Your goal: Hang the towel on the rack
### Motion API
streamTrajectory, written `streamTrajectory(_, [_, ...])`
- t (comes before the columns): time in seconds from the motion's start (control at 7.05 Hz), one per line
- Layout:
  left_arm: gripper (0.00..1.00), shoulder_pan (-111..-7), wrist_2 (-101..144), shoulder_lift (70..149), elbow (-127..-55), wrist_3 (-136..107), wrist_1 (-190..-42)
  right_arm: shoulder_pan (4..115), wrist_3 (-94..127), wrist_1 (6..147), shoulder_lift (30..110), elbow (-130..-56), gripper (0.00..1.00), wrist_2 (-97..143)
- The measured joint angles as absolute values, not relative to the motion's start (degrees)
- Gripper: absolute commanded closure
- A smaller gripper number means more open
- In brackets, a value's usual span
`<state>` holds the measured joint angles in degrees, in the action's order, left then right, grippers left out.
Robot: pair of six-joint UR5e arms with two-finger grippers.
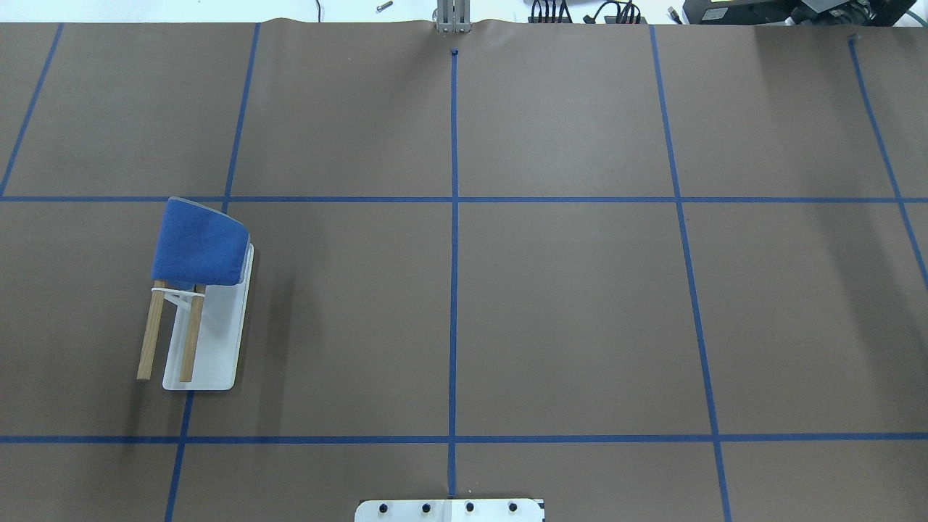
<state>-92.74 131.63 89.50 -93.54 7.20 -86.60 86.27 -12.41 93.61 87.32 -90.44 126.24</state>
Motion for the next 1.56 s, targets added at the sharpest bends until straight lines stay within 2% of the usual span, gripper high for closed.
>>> streamTrajectory(0.43, [0.01, -92.9, 131.3, 86.7, -93.6, 7.0, -86.9, 86.3, -12.4, 94.1, 86.7, -91.3, 0.00, 126.8])
streamTrajectory(0.71, [0.01, -92.8, 131.4, 85.5, -96.2, 7.3, -87.2, 86.3, -12.3, 94.2, 86.6, -91.8, 0.00, 126.9])
streamTrajectory(1.56, [0.01, -92.7, 131.3, 84.8, -97.6, 7.4, -87.2, 86.3, -12.3, 94.0, 87.3, -92.0, 0.00, 127.1])
